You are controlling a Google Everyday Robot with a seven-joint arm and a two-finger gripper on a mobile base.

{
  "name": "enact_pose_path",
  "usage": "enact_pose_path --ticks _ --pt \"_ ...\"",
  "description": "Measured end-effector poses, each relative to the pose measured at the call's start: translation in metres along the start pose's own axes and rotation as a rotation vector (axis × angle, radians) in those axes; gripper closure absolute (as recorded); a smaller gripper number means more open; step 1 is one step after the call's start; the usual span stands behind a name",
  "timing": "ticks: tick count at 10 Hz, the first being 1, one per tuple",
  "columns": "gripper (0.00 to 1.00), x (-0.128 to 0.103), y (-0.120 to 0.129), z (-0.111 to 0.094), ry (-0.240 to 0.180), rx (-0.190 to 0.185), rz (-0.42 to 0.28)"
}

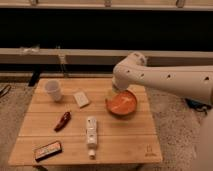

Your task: Place the eraser in the ceramic cup

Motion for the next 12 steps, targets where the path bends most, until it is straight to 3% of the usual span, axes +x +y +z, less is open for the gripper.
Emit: enact_pose_path --ticks 2,6,7,8,10,12 --pt "0.20 -0.015 0.048 -0.010 -0.019 -0.016 -0.137" --pt "0.20 -0.067 0.153 -0.015 -0.021 -0.065 -0.569" --pt "0.20 -0.080 0.179 -0.010 -0.007 -0.071 -0.711" --pt "0.20 -0.087 0.197 0.000 0.008 -0.075 -0.803" --pt "0.20 -0.094 0.225 0.025 0.030 -0.080 -0.896" --pt "0.20 -0.087 0.244 0.048 0.050 -0.088 -0.927"
